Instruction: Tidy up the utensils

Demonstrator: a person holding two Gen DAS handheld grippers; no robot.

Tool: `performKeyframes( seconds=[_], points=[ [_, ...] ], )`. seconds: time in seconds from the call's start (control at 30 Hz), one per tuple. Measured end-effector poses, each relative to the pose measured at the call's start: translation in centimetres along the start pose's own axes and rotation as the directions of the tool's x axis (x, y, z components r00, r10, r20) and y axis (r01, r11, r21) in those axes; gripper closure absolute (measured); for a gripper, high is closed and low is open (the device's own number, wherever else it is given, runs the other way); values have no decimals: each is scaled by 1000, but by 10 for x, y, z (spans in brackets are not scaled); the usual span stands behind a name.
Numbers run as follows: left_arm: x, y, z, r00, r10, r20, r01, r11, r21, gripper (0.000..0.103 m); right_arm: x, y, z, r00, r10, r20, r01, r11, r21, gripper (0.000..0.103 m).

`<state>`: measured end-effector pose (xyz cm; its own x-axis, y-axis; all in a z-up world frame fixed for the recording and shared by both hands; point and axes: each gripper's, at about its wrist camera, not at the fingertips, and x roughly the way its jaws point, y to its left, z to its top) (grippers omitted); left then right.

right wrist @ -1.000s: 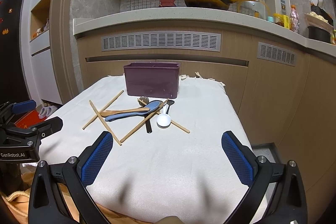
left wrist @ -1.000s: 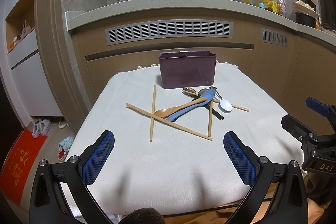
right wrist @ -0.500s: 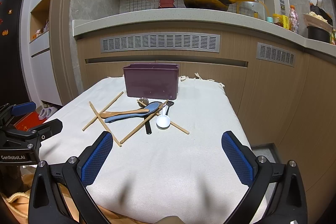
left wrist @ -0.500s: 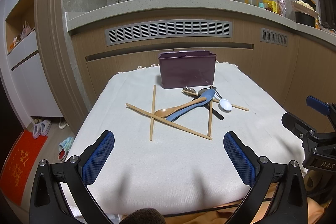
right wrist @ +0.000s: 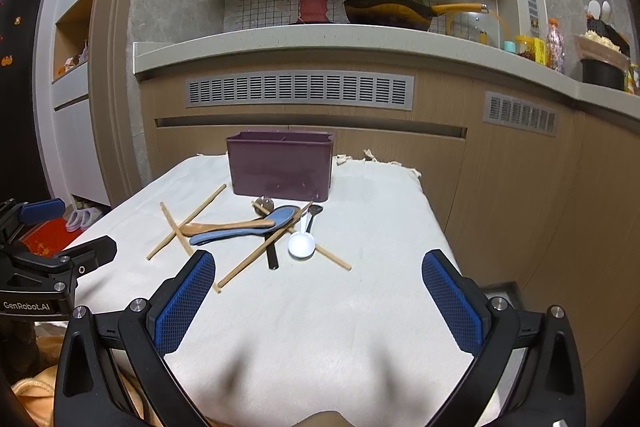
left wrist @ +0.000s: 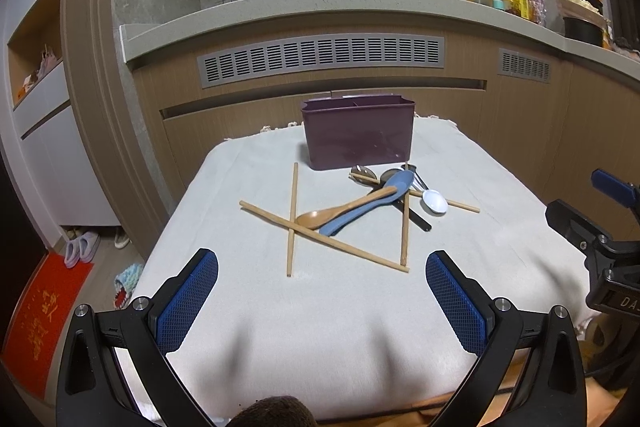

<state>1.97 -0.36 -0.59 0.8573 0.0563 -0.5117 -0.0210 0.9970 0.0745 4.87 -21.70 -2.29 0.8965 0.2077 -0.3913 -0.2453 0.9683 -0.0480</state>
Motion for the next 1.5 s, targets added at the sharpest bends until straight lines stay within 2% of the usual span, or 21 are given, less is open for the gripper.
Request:
performKeyframes(
  seconds=[0.2, 0.43, 0.57, 0.67, 0.8, 0.97, 1.07, 1.13, 1.17, 1.2, 1.27, 1.3, 1.37, 1.47, 1.5],
  points=[
    [20, 4, 8, 1000, -6, -16, 6, 1000, -10, 0, 14, 1, 9, 1000, 9, -10, -9, 999, -36, 0],
    [57, 30, 19, 999, -38, -39, 36, 997, -62, 0, 45, 5, 25, 999, 34, -40, -38, 995, -90, 0],
    [74, 38, 26, 997, -71, -32, 69, 996, -54, 0, 74, 5, 31, 996, 41, -84, -50, 994, -97, 0],
    [89, 43, 32, 992, -123, -40, 122, 992, -42, 0, 92, 5, 33, 993, 47, -108, -58, 993, -98, 0],
    [110, 57, 36, 985, -152, -84, 147, 987, -62, 0, 121, 14, 38, 981, 100, -164, -122, 983, -133, 0],
    [135, 80, 28, 979, -103, -179, 86, 991, -98, 0, 156, 39, 41, 953, 176, -245, -226, 955, -193, 0],
    [138, 100, 23, 983, -3, -183, -17, 994, -108, 0, 179, 60, 39, 925, 224, -306, -301, 925, -231, 0],
    [139, 116, 23, 980, 70, -185, -96, 986, -137, 0, 192, 77, 38, 900, 262, -347, -356, 902, -243, 1],
    [139, 122, 22, 979, 87, -182, -116, 981, -153, 0, 197, 84, 37, 885, 288, -366, -389, 889, -241, 5],
    [141, 132, 23, 979, 100, -179, -131, 976, -173, 0, 201, 93, 36, 865, 320, -387, -429, 871, -239, 12],
    [142, 146, 23, 977, 133, -169, -167, 965, -204, 0, 208, 111, 33, 826, 357, -436, -492, 834, -248, 52],
    [141, 150, 24, 976, 141, -165, -175, 960, -220, 0, 214, 125, 30, 793, 380, -476, -538, 803, -256, 60],
    [140, 161, 24, 977, 148, -151, -183, 948, -259, 0, 220, 143, 27, 741, 416, -527, -603, 758, -248, 86],
    [135, 171, 23, 979, 161, -123, -190, 938, -291, 0, 225, 164, 25, 698, 449, -558, -651, 722, -234, 87],
    [133, 171, 22, 978, 172, -120, -201, 934, -295, 0, 227, 170, 25, 691, 454, -563, -660, 714, -234, 87]
  ],
)
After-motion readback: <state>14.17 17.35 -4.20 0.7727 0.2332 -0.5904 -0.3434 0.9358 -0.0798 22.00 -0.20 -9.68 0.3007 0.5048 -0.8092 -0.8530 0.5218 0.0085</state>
